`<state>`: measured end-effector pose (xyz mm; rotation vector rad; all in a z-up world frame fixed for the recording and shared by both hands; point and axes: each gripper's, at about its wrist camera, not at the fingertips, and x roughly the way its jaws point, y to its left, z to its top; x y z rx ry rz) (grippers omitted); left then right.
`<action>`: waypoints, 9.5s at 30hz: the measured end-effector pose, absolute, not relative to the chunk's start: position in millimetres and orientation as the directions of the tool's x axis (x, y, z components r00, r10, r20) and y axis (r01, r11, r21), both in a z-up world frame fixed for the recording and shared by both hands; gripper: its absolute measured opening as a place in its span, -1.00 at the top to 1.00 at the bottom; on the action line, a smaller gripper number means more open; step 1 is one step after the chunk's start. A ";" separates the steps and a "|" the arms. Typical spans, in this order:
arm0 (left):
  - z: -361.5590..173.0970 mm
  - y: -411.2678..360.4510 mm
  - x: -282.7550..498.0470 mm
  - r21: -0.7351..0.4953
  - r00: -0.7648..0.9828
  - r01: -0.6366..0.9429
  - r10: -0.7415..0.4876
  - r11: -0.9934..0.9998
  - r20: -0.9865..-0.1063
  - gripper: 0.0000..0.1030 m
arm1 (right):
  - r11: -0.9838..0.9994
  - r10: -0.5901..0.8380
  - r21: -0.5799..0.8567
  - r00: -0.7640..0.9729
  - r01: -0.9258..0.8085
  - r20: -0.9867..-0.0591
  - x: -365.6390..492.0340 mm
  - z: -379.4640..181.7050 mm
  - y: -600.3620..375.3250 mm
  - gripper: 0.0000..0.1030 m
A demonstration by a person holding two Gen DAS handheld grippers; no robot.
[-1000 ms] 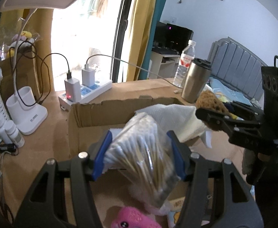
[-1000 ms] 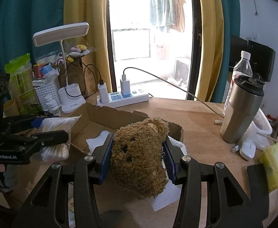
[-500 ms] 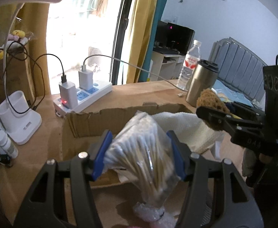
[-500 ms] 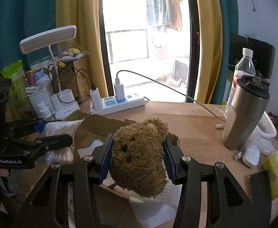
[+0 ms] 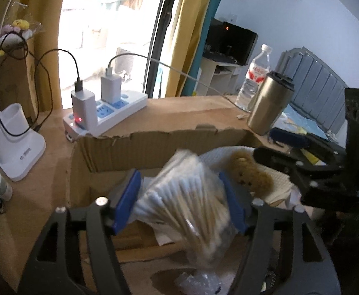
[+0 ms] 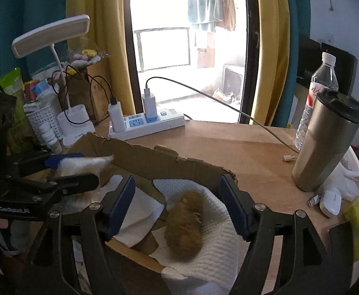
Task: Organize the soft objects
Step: 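Release the bear and swab bag into the box with both grippers, then lower the right gripper onto the gray sock and close on it, then grasp the duck-print tissue pack with the left gripper while the right lifts the sock, then carry the sock and tissue pack over the cardboard box with both grippers, then open both grippers to drop the sock and tissue pack into the box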
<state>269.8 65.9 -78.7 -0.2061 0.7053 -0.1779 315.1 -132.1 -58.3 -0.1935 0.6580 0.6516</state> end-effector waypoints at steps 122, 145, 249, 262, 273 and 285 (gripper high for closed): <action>-131.1 -28.8 145.7 -0.150 0.591 0.128 -0.197 0.980 -0.782 -0.70 | 0.775 0.498 0.120 0.483 -0.621 -0.720 195.7 -121.5 -220.7 0.21; -126.9 -36.6 134.8 -0.113 0.603 0.202 -0.214 0.973 -0.769 0.08 | 0.742 0.472 0.062 0.455 -0.667 -0.755 187.2 -126.8 -202.6 0.36; -93.2 110.3 261.9 -0.179 0.738 0.044 -0.152 0.983 -0.657 0.04 | 0.744 0.515 0.013 0.560 -0.668 -0.649 311.7 -72.9 -96.7 0.39; -77.6 112.4 245.8 -0.192 0.772 0.037 -0.151 0.981 -0.618 -0.50 | 0.743 0.500 -0.026 0.581 -0.668 -0.642 294.8 -61.9 -92.1 0.21; -64.3 111.0 216.9 -0.195 0.796 0.034 -0.145 0.980 -0.588 -0.50 | 0.735 0.509 -0.044 0.594 -0.677 -0.623 268.4 -47.3 -92.6 0.21; -56.0 111.5 184.8 -0.192 0.815 0.019 -0.126 0.981 -0.566 -0.50 | 0.716 0.533 -0.040 0.583 -0.697 -0.613 243.0 -38.1 -87.5 -0.05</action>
